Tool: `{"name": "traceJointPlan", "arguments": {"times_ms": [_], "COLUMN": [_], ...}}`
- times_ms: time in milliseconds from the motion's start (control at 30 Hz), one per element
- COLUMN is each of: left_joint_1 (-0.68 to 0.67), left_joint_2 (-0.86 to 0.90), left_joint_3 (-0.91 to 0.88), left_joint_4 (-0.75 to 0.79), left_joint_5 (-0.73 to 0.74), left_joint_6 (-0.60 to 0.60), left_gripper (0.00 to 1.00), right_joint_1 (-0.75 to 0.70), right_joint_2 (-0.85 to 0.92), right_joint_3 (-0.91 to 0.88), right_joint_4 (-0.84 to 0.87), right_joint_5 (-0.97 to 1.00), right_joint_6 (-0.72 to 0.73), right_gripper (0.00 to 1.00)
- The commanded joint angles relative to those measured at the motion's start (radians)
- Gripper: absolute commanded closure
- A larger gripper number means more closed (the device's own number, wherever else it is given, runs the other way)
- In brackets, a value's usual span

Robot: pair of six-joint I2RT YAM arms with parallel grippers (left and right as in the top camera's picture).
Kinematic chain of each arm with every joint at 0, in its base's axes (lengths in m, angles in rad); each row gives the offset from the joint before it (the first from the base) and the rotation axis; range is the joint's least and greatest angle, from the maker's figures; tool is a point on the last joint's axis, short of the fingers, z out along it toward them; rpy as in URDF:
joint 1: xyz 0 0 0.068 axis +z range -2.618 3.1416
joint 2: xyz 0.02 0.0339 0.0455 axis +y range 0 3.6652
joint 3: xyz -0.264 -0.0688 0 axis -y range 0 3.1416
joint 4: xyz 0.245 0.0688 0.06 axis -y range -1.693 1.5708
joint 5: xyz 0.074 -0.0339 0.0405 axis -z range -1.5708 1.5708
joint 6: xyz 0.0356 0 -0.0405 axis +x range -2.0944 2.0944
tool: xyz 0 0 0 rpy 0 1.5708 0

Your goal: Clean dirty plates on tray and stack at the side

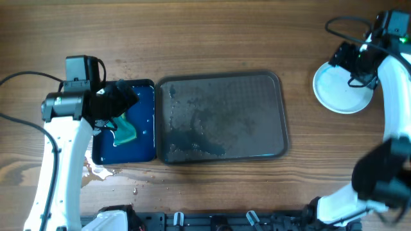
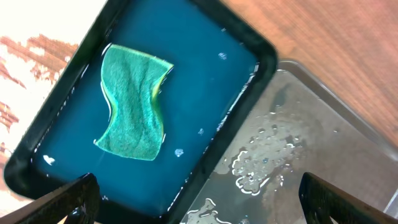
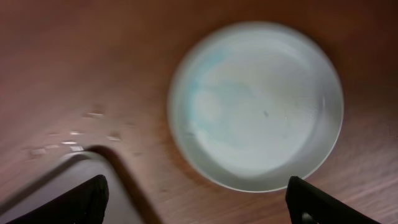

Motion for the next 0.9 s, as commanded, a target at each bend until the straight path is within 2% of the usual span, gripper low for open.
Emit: {"name": "traceJointPlan", "arguments": {"times_ms": [0,167,267,300,367,500,667,867], "left_joint_1": [-0.024,-0.058,-0.058,-0.058,-0.057,-0.057,-0.058,-0.058], "left_joint_2": [-0.158,-0.492,-0.665,-0.730,-0.801,-0.869,-0.869,-0.869], "left_joint_3": [0.011,0.021,0.075,0.106,0.129,0.129,0.127,0.127], "left_joint_4": [0.006,-0.019,-0.121,-0.183,-0.253,-0.337,-0.396,-0.460], "left_joint_5": [0.015,-0.043,-0.126,-0.160,-0.163,-0.169,-0.169,-0.168], "left_joint_6": [0.079,0.174,0.195,0.195,0.225,0.243,0.243,0.239], "left_gripper": [0.00,0.00,0.00,0.01,0.00,0.00,0.00,0.00], "right_joint_1": [0.086,0.265,0.356,0.383,0.409,0.445,0.447,0.447], "right_joint_2": [-0.175,-0.397,-0.508,-0.548,-0.600,-0.705,-0.843,-0.827], "right_joint_3": [0.019,0.018,0.018,0.018,0.018,0.016,0.014,0.014], "right_joint_4": [0.006,-0.019,-0.046,-0.063,-0.095,-0.192,-0.250,-0.307], "right_joint_5": [-0.004,0.105,0.175,0.177,0.189,0.342,0.348,0.309], "right_joint_6": [-0.048,-0.124,-0.129,-0.140,-0.146,-0.091,-0.058,-0.013], "right_gripper": [0.08,0.08,0.08,0.01,0.00,0.01,0.01,0.01]}}
